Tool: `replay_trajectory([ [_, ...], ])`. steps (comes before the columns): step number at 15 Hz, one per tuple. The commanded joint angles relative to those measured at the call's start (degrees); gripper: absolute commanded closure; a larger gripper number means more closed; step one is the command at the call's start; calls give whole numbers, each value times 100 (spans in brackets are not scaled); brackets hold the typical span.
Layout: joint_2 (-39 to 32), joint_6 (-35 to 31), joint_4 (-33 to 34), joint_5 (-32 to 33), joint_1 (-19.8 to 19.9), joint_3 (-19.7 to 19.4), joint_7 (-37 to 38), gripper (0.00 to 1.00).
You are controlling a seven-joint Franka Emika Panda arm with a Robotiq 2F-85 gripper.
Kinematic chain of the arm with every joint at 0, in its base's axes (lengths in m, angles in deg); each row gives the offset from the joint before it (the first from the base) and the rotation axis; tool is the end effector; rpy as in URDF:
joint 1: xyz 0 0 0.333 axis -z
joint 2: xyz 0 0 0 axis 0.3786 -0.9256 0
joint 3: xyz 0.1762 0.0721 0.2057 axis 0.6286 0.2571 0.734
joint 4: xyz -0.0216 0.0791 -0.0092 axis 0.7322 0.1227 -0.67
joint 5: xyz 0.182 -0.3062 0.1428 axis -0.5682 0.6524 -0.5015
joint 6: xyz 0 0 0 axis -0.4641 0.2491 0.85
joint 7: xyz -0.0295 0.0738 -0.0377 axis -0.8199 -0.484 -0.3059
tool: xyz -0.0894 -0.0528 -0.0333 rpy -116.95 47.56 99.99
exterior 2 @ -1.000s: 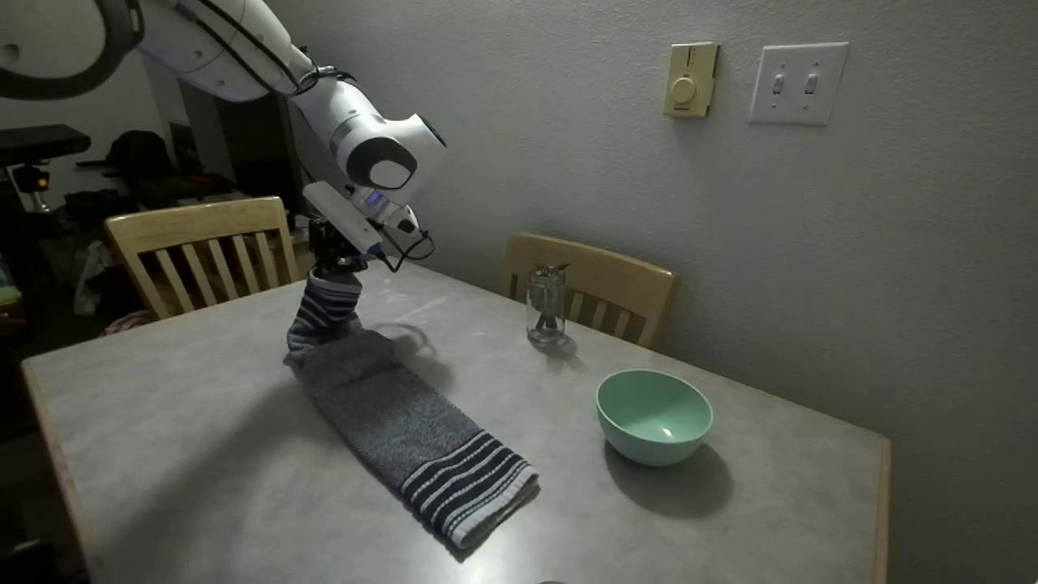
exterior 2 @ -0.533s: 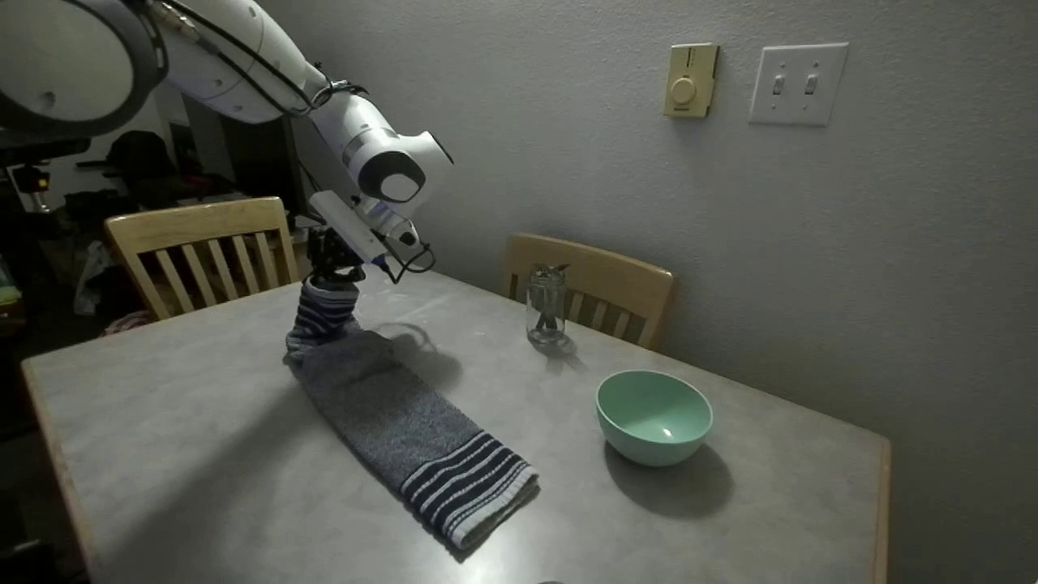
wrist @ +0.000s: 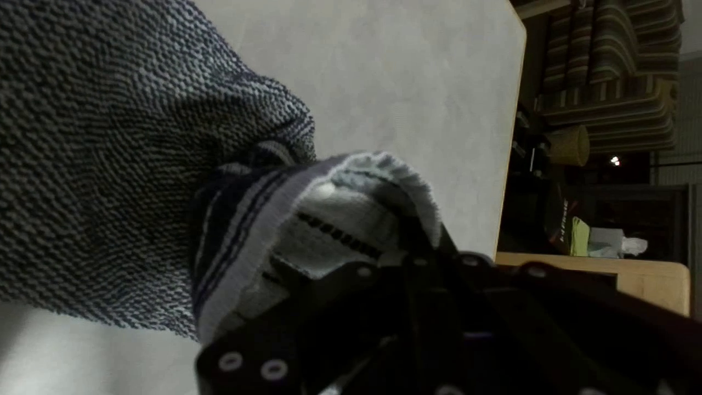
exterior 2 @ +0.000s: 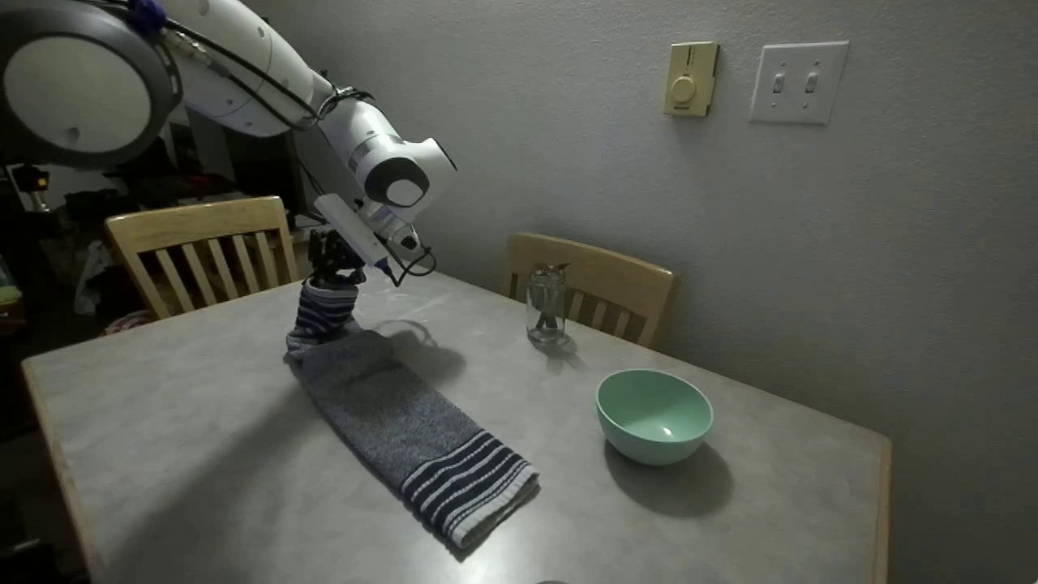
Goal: Unfold the towel once from right to left
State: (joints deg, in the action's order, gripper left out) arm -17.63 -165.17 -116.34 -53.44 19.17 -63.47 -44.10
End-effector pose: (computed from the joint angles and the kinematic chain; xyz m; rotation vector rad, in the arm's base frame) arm 0.6526 0.2230 0.1809 -2.3089 -0.5747 0.5368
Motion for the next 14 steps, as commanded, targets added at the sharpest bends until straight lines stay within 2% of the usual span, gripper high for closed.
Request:
replay_trajectory([
  [1, -264, 337, 480, 48, -83, 2, 133, 93],
  [2, -301, 361, 530, 62, -101, -6, 139, 85],
  [3, -333, 408, 601, 66, -121, -5, 167, 68],
  [4, -376, 470, 688, 69, -141, -4, 201, 60],
  [9, -562, 709, 1040, 95, -236, -2, 290, 23],
  [11, -634, 897, 1202, 62, -246, 39, 285, 10],
  [14, -776, 1299, 1501, -47, -234, 131, 297, 5],
])
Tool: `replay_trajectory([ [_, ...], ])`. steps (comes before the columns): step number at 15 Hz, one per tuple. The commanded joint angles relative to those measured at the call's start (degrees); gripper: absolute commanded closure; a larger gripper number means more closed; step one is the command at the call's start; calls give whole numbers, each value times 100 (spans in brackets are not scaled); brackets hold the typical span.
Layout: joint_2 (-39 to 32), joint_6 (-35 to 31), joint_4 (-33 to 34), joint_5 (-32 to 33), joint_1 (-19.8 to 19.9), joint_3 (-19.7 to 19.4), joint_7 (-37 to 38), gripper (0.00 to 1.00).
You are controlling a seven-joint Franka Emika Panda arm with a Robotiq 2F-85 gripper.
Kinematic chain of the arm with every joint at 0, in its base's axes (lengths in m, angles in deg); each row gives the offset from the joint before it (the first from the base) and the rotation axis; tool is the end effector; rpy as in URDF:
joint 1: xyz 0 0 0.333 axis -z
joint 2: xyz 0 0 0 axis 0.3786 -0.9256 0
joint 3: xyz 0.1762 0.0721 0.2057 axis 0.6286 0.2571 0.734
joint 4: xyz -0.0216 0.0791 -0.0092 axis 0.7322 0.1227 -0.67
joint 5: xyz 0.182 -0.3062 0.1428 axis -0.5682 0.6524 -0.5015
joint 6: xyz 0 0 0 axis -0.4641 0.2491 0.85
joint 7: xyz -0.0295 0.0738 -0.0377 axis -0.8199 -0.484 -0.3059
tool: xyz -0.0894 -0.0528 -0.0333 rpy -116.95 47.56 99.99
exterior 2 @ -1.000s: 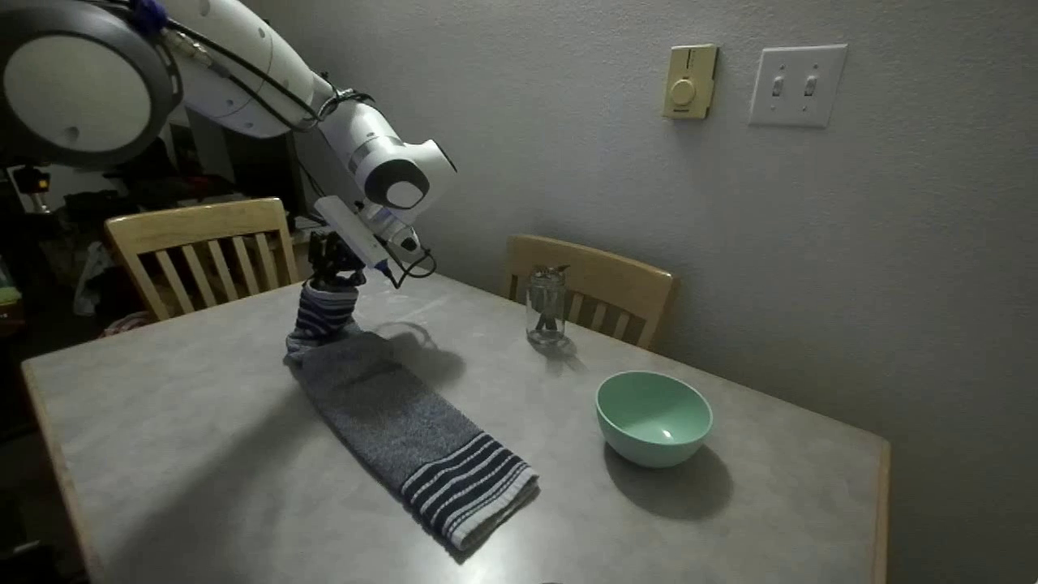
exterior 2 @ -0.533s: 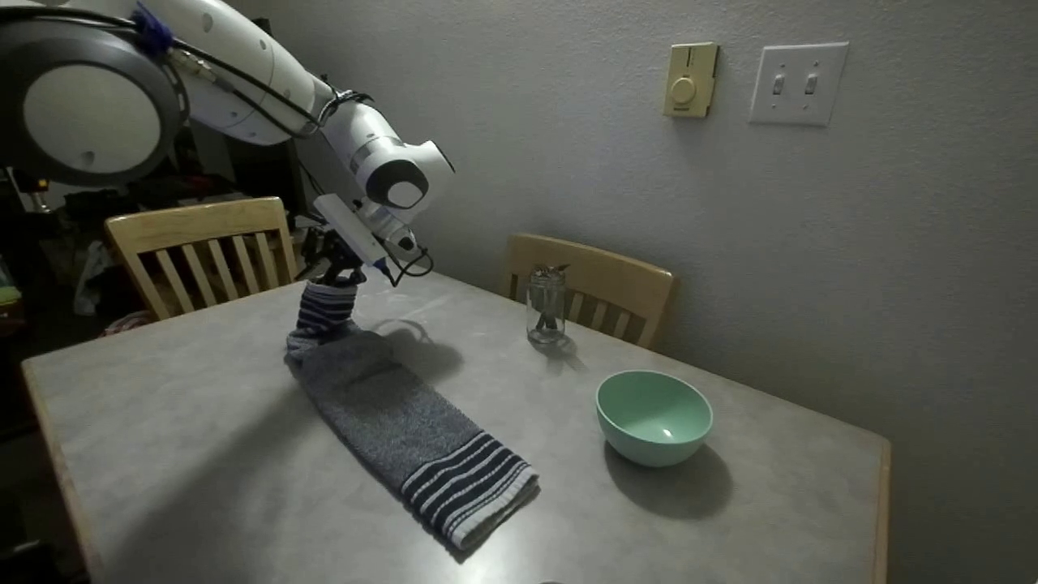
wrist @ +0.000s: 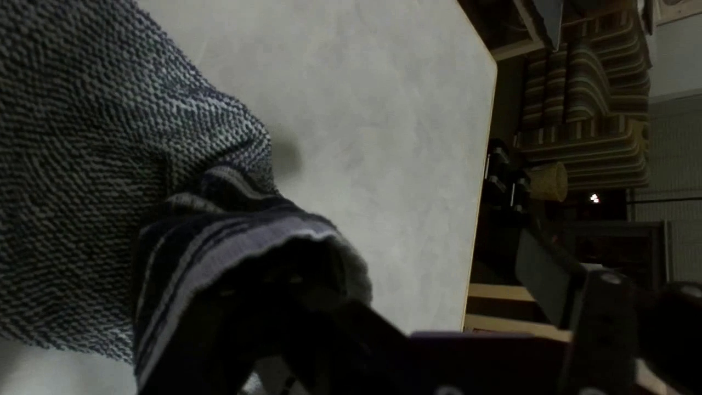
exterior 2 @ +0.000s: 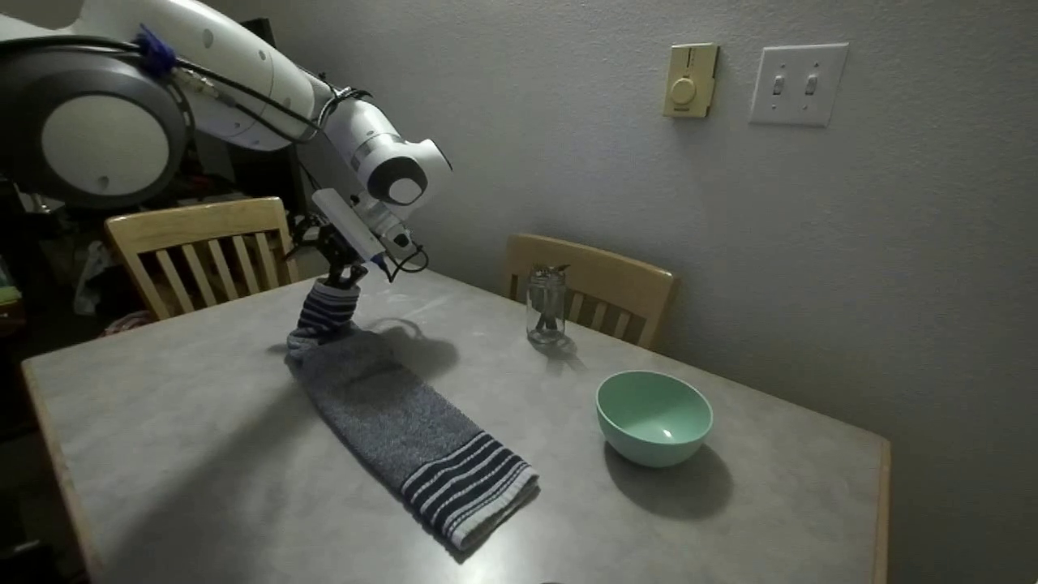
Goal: Unfold the towel once from right to left
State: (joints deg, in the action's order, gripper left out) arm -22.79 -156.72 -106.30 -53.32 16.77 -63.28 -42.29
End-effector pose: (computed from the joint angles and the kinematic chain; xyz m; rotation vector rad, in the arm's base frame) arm 0.6512 0.2424 0.1877 -2.2579 -0.6264 0.6263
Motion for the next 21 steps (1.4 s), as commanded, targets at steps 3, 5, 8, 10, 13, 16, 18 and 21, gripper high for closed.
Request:
replay_trajectory([
  [3, -511, 1199, 845, -568, 184, 415, 151, 7],
  [5, -714, 1522, 1077, -982, 285, 542, 349, 13],
  [8, -1023, 1625, 1340, -1689, 401, 586, 905, 5],
  [10, -1183, 1575, 1471, -2112, 433, 567, 1171, 4],
  [13, -1337, 1457, 1535, -2430, 503, 669, 1413, 0],
  [16, -1462, 1441, 1675, -2631, 482, 694, 1617, 0],
  [18, -1524, 1436, 1755, -2696, 463, 711, 1728, 0],
  [21, -1653, 1506, 2019, -2883, 338, 568, 1903, 0],
])
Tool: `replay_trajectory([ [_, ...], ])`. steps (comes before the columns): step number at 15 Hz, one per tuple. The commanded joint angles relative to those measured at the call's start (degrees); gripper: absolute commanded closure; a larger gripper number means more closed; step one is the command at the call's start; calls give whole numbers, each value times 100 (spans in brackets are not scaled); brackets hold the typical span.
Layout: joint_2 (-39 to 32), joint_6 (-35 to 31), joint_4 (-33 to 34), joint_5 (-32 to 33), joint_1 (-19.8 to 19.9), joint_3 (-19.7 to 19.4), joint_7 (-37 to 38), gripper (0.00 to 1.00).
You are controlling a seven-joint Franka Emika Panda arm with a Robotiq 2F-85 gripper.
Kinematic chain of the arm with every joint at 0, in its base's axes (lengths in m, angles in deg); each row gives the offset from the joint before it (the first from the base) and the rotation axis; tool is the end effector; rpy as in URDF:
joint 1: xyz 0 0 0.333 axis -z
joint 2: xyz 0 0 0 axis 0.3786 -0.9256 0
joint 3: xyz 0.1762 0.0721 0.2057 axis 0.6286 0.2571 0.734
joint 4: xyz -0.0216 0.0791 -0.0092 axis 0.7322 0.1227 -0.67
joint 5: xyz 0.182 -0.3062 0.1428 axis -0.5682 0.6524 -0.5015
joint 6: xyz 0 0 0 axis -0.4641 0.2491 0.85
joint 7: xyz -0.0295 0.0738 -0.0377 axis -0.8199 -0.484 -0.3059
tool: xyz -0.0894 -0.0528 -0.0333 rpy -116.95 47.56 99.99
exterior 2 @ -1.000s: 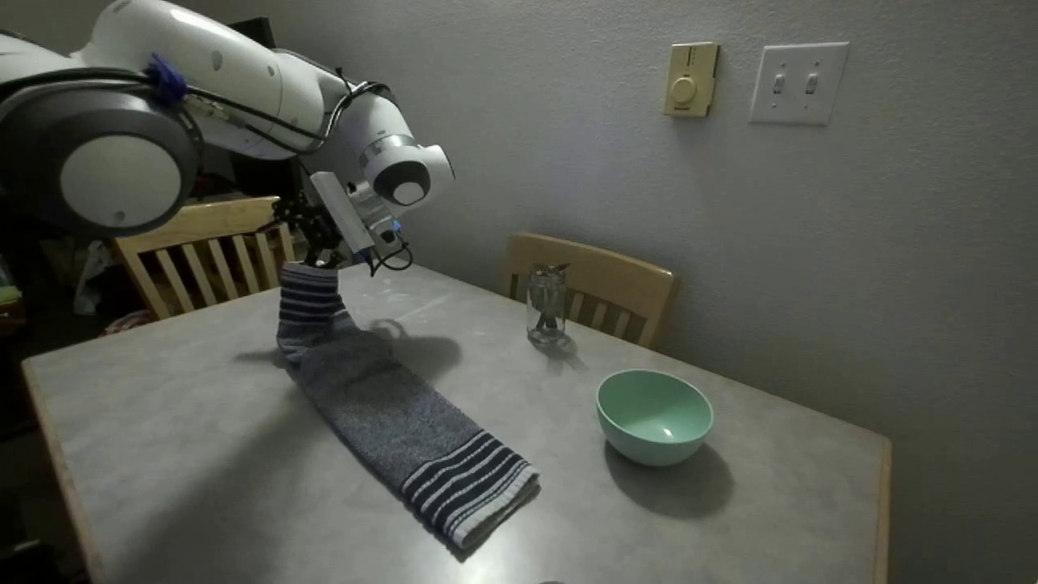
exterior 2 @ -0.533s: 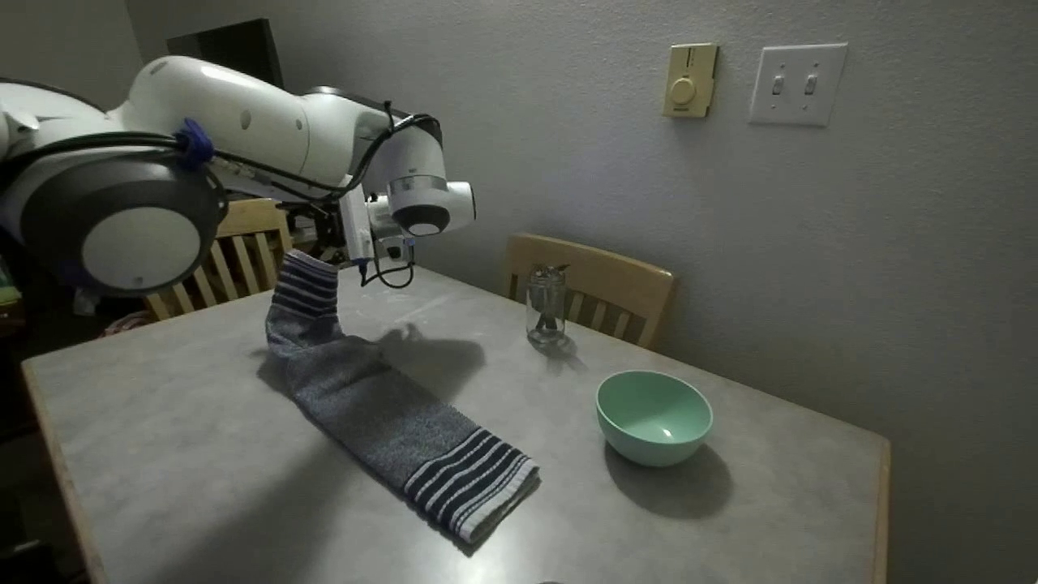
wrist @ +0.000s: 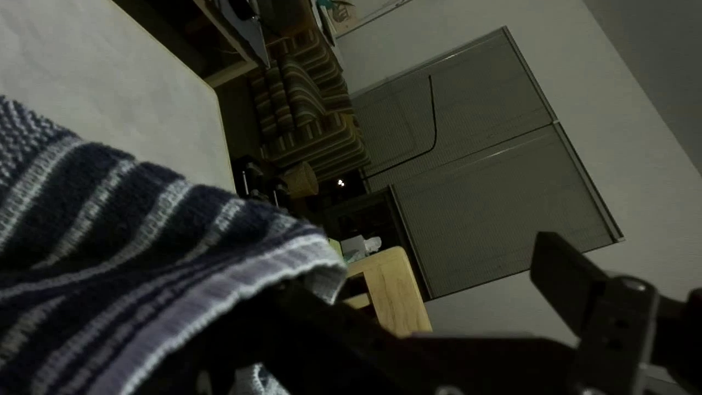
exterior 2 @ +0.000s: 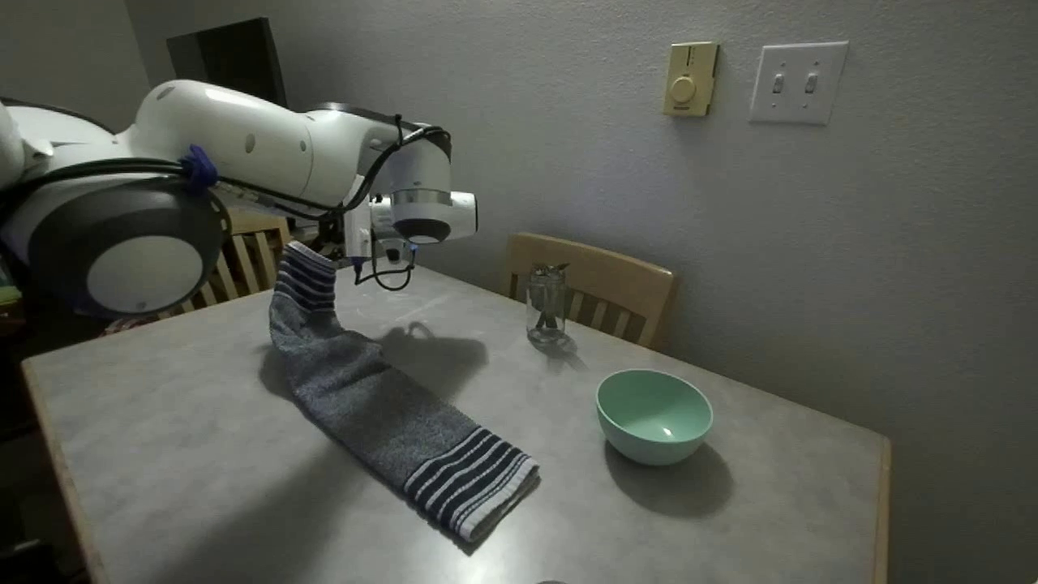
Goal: Unfold the towel once from right to left
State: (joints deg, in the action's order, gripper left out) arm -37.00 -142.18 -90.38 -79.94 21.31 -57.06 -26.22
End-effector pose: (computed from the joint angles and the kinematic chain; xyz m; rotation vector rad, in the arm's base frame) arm 0.6580 0.2332 0.1971 -1.6998 -0.2418 0.8034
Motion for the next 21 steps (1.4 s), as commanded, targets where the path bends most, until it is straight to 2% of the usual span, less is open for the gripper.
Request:
replay_trajectory([
  [1, -276, 47, 500, -243, -149, -76, 368, 0],
  [3, -183, -231, 469, 46, -206, -171, 420, 0],
  [7, -82, -597, 686, 718, -431, -657, 319, 0],
  [8, -280, -551, 1123, 891, -550, -721, 435, 0],
  [13, -274, -805, 1660, 1927, -851, -932, 463, 0],
  [15, -12, -1234, 1351, 2384, -890, -963, 390, 0],
  [21, -3, -2234, 1395, 3324, -949, -1105, 634, 0],
])
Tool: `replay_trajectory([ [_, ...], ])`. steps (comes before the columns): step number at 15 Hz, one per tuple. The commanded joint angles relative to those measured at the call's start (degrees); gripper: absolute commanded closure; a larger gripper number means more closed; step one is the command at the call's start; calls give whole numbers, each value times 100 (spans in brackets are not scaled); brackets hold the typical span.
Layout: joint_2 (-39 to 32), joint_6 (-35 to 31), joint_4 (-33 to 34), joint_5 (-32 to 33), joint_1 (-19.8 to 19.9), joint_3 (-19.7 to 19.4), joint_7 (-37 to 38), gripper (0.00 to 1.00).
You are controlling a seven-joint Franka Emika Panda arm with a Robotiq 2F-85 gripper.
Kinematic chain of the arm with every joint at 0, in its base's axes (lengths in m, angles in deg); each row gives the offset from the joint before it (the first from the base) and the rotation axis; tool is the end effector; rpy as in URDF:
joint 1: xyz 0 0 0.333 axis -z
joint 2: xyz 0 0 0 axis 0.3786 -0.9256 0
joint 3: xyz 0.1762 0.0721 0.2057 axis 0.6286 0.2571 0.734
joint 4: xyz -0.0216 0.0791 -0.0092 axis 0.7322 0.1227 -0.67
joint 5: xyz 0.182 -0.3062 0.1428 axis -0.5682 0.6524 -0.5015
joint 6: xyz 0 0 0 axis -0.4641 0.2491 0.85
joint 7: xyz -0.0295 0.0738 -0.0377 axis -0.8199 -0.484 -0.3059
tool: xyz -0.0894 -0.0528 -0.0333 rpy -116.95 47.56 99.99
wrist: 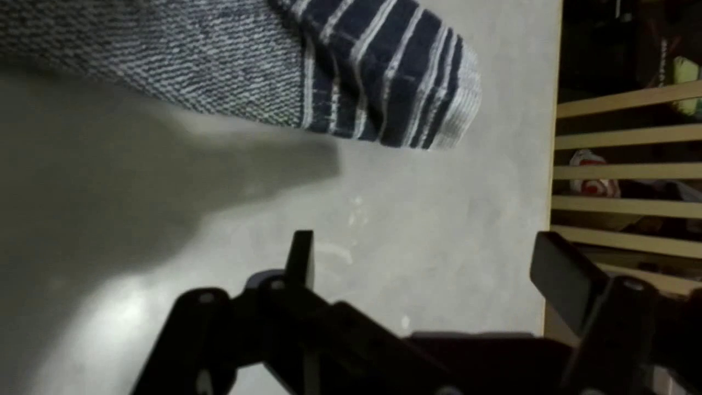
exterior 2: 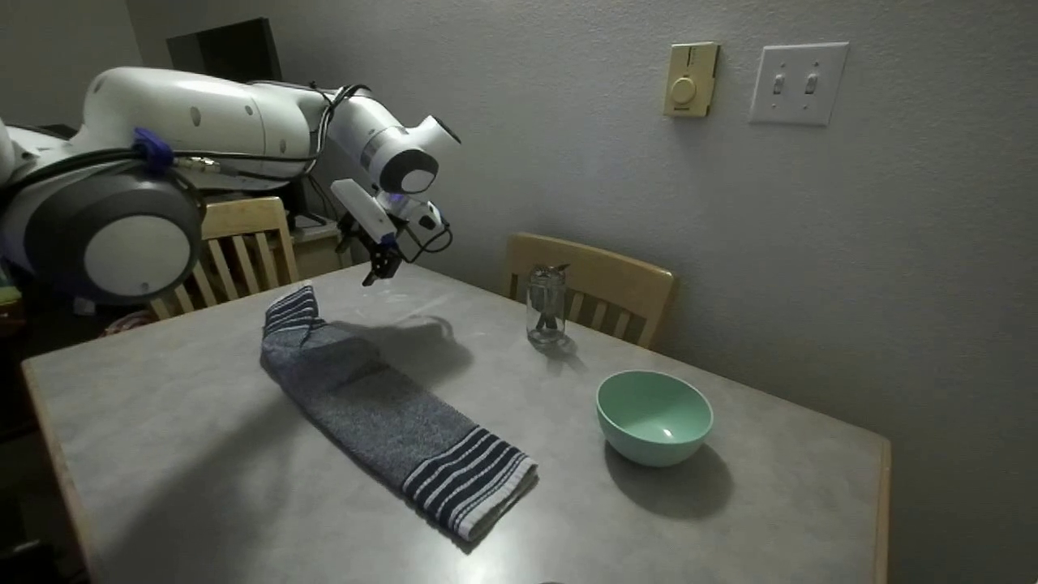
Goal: Unfold the towel once from right to left
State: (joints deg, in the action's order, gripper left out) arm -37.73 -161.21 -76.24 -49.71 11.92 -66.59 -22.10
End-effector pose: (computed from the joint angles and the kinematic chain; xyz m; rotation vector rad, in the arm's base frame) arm 0.7058 0.2321 0.2096 -2.5282 -0.2298 0.3655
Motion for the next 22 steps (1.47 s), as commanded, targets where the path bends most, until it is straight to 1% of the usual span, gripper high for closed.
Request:
replay_trajectory([
  [1, 61, -484, -23, 436, -12, -229, 298, 0],
  [4, 66, -758, -68, 853, -24, -518, 642, 0],
  [7, 91, -820, -91, 1320, -66, -888, 986, 0],
  [11, 165, -590, -122, 1790, -52, -1265, 1469, 0],
  [16, 277, -240, -125, 2167, 4, -1646, 2093, 0],
  [18, 316, -87, -113, 2263, 58, -1762, 2348, 0],
  [20, 360, -2, -100, 2234, 156, -1770, 2473, 0],
  [21, 254, -214, -75, 2214, 83, -1721, 2358, 0],
  [22, 266, -210, -76, 2213, 105, -1724, 2375, 0],
])
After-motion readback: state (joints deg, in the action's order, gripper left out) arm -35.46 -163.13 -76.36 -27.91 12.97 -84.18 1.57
